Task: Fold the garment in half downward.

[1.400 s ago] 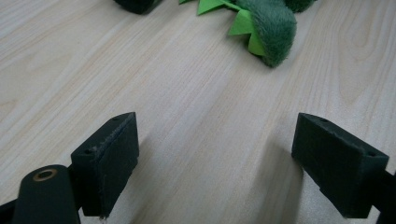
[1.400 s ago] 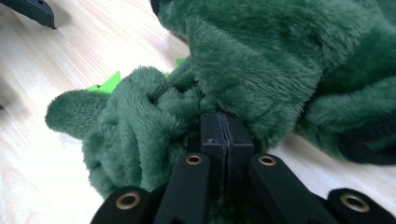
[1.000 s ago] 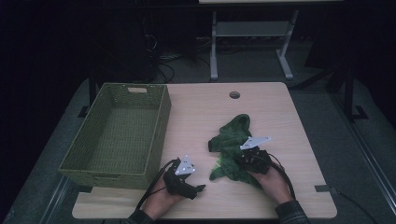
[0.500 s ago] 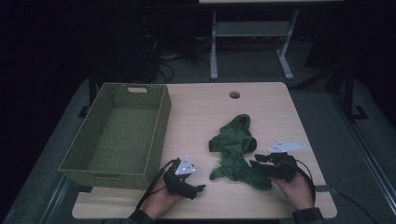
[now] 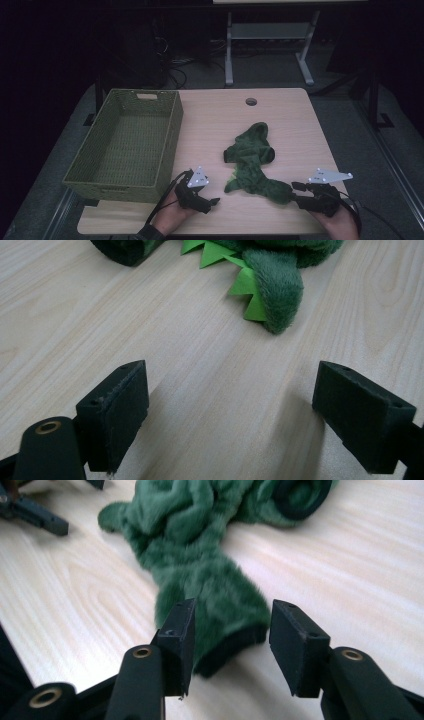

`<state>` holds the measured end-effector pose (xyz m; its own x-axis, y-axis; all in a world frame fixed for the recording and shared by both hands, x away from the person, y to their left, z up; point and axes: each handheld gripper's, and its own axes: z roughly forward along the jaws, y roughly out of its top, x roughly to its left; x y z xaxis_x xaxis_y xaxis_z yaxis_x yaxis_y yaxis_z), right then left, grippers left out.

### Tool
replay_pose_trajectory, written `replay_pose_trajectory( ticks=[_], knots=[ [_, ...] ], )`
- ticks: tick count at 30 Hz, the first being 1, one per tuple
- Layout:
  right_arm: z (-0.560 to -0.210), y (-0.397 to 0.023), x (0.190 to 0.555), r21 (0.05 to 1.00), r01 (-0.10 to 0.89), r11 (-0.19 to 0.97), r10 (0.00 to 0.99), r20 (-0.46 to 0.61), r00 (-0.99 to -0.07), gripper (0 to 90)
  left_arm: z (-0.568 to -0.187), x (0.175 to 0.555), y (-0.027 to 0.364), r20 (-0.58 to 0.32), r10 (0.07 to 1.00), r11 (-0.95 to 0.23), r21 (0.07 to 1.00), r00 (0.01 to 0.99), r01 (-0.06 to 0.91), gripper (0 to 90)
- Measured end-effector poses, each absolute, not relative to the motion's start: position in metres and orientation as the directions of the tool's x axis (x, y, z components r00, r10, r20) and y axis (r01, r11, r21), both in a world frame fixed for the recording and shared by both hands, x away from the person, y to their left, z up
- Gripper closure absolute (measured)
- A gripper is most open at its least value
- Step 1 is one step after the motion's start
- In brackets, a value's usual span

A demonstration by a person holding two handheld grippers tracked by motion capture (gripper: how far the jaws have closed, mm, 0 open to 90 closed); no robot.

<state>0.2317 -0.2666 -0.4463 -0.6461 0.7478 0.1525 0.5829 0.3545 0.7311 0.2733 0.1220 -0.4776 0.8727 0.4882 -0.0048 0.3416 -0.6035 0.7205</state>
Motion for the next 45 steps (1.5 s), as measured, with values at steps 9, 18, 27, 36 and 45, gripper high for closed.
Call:
replay_pose_trajectory(
  ticks=[9, 18, 27, 36, 45],
  knots=[
    [-0.463, -0.27, 0.218, 0.672, 0.639, 0.374, 0.734, 0.207, -0.647, 62.3, -0.478, 0.274, 0.122, -0.004, 0.488, -0.603, 0.721, 0.873, 0.341, 14.3],
    [-0.465, -0.266, 0.222, 0.658, 0.638, 0.401, 0.717, 0.208, -0.665, 83.3, -0.478, 0.274, 0.122, -0.003, 0.488, -0.603, 0.721, 0.873, 0.34, 14.3],
    [-0.452, -0.269, 0.226, 0.713, 0.584, 0.388, 0.704, 0.18, -0.687, 83.9, -0.478, 0.274, 0.122, -0.003, 0.488, -0.604, 0.721, 0.873, 0.34, 14.3],
    [-0.432, -0.261, 0.239, 0.775, 0.509, 0.374, 0.676, 0.148, -0.722, 84.2, -0.478, 0.274, 0.122, -0.002, 0.488, -0.604, 0.722, 0.873, 0.339, 14.3],
    [-0.421, -0.241, 0.256, 0.799, 0.454, 0.394, 0.639, 0.117, -0.76, 84.4, -0.478, 0.274, 0.122, -0.002, 0.488, -0.603, 0.722, 0.873, 0.339, 14.3]
  ],
)
